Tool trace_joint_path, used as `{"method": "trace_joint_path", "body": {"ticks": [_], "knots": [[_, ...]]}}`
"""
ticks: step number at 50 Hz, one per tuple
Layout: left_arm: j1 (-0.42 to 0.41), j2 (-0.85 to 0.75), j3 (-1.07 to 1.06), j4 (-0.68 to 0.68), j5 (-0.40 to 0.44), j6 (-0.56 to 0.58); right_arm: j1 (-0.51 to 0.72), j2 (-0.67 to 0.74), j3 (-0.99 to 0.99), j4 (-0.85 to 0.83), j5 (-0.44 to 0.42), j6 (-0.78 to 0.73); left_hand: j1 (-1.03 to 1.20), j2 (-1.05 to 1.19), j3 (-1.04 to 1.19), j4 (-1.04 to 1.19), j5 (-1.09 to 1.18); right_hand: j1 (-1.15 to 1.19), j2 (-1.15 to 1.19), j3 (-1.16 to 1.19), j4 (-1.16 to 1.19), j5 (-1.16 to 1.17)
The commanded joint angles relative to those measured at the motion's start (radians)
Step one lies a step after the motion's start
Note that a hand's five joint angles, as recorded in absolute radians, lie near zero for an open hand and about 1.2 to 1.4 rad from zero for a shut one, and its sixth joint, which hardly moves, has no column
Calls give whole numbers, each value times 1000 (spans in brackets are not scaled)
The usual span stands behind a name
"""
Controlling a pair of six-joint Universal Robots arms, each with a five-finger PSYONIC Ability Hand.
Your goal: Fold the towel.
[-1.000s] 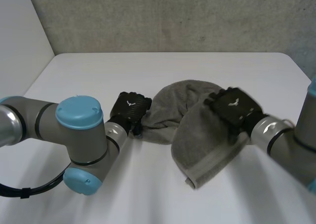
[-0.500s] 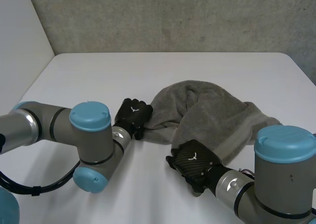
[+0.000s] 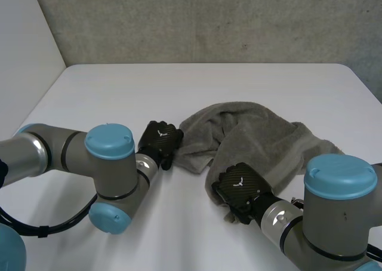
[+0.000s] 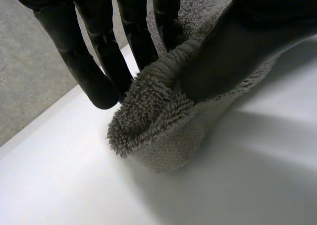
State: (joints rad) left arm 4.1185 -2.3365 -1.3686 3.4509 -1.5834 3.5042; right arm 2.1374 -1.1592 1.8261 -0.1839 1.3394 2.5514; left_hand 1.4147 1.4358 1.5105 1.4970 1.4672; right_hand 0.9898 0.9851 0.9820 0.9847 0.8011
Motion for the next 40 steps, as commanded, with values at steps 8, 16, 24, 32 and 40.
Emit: {"method": "trace_joint_path", "body": {"ticks": [8, 16, 24, 32, 40], "knots": [[20, 160, -32, -16, 3, -14, -22, -117, -37, 40, -5, 1, -18, -39, -114, -101, -246, 406, 411, 414, 412, 421], [75, 335, -73, -88, 14, -34, -162, -296, -160, 211, -85, 7, -18, -39, -114, -101, -246, 406, 411, 414, 412, 421], [161, 471, -60, -211, 45, -105, -323, -327, -367, 414, -187, 9, -18, -39, -114, -101, -246, 406, 411, 414, 412, 421], [292, 477, -32, -314, 131, -137, -389, -188, -522, 547, -200, -20, -18, -39, -114, -101, -246, 406, 411, 414, 412, 421], [351, 299, 9, -334, 125, -152, -387, -71, -547, 517, -183, -40, -18, -39, -114, -101, -246, 406, 411, 414, 412, 421]]}}
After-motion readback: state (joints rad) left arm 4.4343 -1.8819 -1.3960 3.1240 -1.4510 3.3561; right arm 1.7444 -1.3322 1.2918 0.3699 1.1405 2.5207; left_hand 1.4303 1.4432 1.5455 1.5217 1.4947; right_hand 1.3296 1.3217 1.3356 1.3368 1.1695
